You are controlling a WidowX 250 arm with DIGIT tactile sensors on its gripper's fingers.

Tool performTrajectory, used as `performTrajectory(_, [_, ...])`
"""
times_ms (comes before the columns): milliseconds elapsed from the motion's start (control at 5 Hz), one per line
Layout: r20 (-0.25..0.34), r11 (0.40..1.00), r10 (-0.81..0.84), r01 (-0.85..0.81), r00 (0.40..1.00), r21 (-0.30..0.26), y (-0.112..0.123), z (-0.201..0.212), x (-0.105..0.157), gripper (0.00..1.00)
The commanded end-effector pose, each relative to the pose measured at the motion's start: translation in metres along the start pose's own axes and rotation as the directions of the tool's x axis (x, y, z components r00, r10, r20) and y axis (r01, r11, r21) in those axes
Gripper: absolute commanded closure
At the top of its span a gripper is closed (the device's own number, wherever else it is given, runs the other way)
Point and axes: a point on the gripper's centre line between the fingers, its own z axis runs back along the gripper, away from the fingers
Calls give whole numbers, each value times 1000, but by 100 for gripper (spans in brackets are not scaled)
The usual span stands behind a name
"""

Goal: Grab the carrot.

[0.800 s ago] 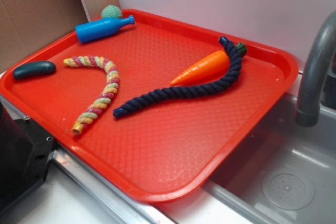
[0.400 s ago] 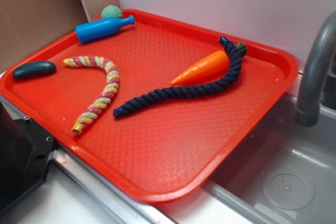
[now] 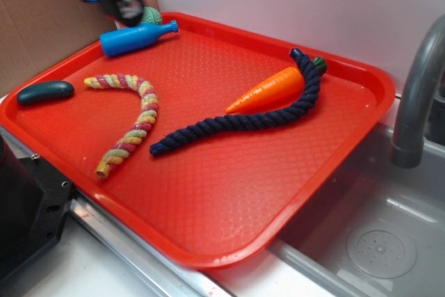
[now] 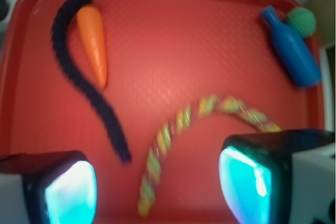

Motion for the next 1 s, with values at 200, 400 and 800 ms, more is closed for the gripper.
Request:
performTrajectory(200, [80, 999, -2, 4, 997, -31, -31, -72, 66, 0])
performTrajectory(400, [74, 999, 34, -31, 997, -36, -33, -92, 79, 0])
performTrajectory(800, [40, 992, -116, 118, 992, -45, -55, -125, 107, 0])
